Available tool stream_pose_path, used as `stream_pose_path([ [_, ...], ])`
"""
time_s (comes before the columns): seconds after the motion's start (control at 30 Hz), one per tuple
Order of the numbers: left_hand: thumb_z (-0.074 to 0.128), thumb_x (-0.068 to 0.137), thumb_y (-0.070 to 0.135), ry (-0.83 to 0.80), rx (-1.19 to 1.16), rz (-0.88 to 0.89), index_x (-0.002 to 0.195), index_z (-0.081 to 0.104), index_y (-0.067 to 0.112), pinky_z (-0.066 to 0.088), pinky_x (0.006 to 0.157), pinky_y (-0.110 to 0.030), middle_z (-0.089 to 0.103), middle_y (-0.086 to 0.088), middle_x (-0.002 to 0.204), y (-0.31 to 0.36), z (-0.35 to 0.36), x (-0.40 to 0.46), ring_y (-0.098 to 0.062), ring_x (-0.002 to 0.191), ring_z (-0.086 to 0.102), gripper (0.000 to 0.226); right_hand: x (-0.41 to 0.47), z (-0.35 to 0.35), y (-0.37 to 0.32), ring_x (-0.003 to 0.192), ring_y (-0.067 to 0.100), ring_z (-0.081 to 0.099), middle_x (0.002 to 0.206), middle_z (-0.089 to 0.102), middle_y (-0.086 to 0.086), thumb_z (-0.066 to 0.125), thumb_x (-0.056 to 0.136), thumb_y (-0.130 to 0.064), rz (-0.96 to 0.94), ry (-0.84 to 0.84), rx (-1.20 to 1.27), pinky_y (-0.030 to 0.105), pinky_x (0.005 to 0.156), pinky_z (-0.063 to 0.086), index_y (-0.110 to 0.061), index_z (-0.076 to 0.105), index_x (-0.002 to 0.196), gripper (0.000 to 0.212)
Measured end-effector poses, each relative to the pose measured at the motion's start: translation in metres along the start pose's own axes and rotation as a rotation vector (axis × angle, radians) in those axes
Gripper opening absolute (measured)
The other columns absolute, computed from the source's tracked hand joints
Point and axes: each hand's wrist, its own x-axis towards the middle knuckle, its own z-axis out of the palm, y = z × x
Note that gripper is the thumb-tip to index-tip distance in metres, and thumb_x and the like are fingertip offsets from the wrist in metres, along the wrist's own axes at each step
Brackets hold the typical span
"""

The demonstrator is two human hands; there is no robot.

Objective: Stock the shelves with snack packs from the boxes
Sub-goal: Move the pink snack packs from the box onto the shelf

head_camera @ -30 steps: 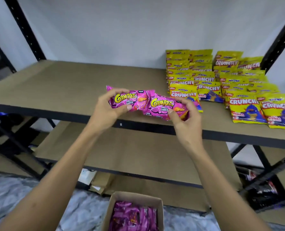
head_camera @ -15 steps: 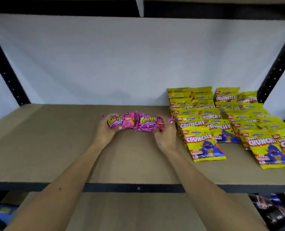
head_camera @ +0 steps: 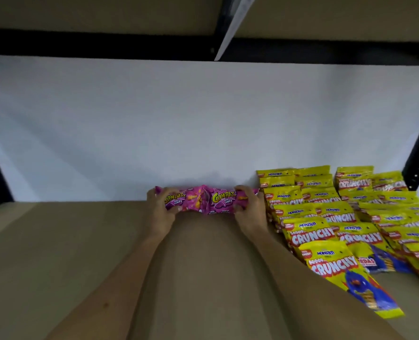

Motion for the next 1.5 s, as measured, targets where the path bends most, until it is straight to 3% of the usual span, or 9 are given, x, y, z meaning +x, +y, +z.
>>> stream_pose_path([
  [0.3, 0.081, 0.073, 0.007, 0.111, 0.100, 0.060, 0.112, 0.068, 0.020, 0.031, 0.096, -0.024, 0.044, -0.014, 0.125, -0.009, 0.016, 0.061, -0.031, 0.117, 0.046, 0.044, 0.063, 0.028, 0.010, 0.105, 0.030, 0.051, 0.125, 0.041, 0.014, 0.061, 0.085, 0.001, -0.022, 0.113, -0.069, 0.030, 0.086, 0.046, -0.022, 0.054, 0.124, 0.046],
  [0.47, 0.081, 0.074, 0.010, 0.129, 0.107, 0.047, 0.114, 0.068, 0.024, 0.030, 0.096, -0.023, 0.039, -0.012, 0.125, -0.016, 0.018, 0.074, -0.029, 0.119, 0.041, 0.044, 0.078, 0.036, 0.009, 0.089, 0.019, 0.043, 0.132, 0.040, 0.016, 0.059, 0.091, -0.007, -0.024, 0.111, -0.170, 0.027, 0.073, 0.040, -0.025, 0.047, 0.134, 0.048],
  [0.6, 0.082, 0.072, 0.011, 0.129, 0.096, 0.039, 0.111, 0.069, 0.025, 0.032, 0.095, -0.023, 0.039, -0.010, 0.120, -0.023, 0.021, 0.072, -0.029, 0.116, 0.043, 0.043, 0.076, 0.047, 0.010, 0.114, 0.034, 0.049, 0.133, 0.038, 0.018, 0.063, 0.089, -0.015, -0.072, 0.134, -0.244, 0.037, 0.083, 0.049, -0.022, 0.044, 0.134, 0.049],
  [0.8, 0.079, 0.076, 0.018, 0.088, 0.096, 0.050, 0.124, 0.061, 0.031, 0.035, 0.100, -0.031, 0.038, -0.013, 0.135, -0.018, 0.021, 0.071, -0.030, 0.126, 0.039, 0.053, 0.075, 0.052, 0.008, 0.125, 0.039, 0.045, 0.149, 0.027, 0.021, 0.065, 0.087, -0.018, -0.026, 0.196, -0.506, 0.044, 0.074, 0.054, -0.010, 0.040, 0.124, 0.045],
  [1.0, 0.071, 0.083, 0.024, 0.083, 0.173, -0.030, 0.138, 0.043, 0.033, 0.042, 0.103, -0.038, 0.020, -0.015, 0.153, -0.016, 0.019, 0.057, -0.032, 0.133, 0.037, 0.062, 0.081, 0.053, 0.014, 0.142, 0.040, 0.028, 0.151, 0.032, 0.025, 0.063, 0.088, -0.015, -0.138, 0.261, -0.614, 0.049, 0.106, 0.038, -0.004, 0.055, 0.122, 0.036],
  [1.13, 0.063, 0.081, 0.016, 0.038, 0.250, -0.021, 0.134, 0.044, 0.019, 0.047, 0.095, -0.044, 0.038, -0.016, 0.137, -0.019, 0.017, 0.043, -0.034, 0.115, 0.051, 0.056, 0.079, 0.047, 0.013, 0.131, 0.043, 0.045, 0.137, 0.049, 0.027, 0.068, 0.078, -0.008, -0.251, 0.255, -0.567, 0.054, 0.099, 0.044, 0.002, 0.061, 0.111, 0.035],
  [1.27, 0.061, 0.080, 0.010, -0.071, 0.348, 0.023, 0.130, 0.052, 0.013, 0.042, 0.100, -0.040, 0.054, -0.012, 0.126, -0.014, 0.006, 0.027, -0.031, 0.117, 0.051, 0.051, 0.060, 0.044, 0.007, 0.106, 0.041, 0.061, 0.113, 0.062, 0.024, 0.068, 0.072, 0.000, -0.418, 0.179, -0.519, 0.051, 0.080, 0.055, 0.004, 0.063, 0.105, 0.034],
  [1.4, 0.052, 0.087, 0.017, -0.159, 0.515, 0.014, 0.120, 0.061, 0.013, 0.048, 0.092, -0.040, 0.064, -0.015, 0.114, -0.011, -0.018, 0.003, -0.034, 0.107, 0.059, 0.035, 0.015, 0.043, -0.010, 0.110, 0.040, 0.057, 0.121, 0.057, 0.021, 0.055, 0.086, -0.010, -0.237, -0.067, -0.543, 0.044, 0.085, 0.048, -0.002, 0.053, 0.123, 0.037],
  [1.5, 0.047, 0.088, 0.020, -0.180, 0.565, 0.014, 0.108, 0.066, 0.011, 0.050, 0.088, -0.040, 0.066, -0.015, 0.108, -0.002, -0.034, -0.023, -0.035, 0.103, 0.061, 0.029, -0.019, 0.025, -0.023, 0.101, 0.041, 0.061, 0.113, 0.060, 0.021, 0.050, 0.092, -0.020, -0.188, -0.180, -0.534, 0.042, 0.078, 0.050, -0.005, 0.053, 0.117, 0.029],
])
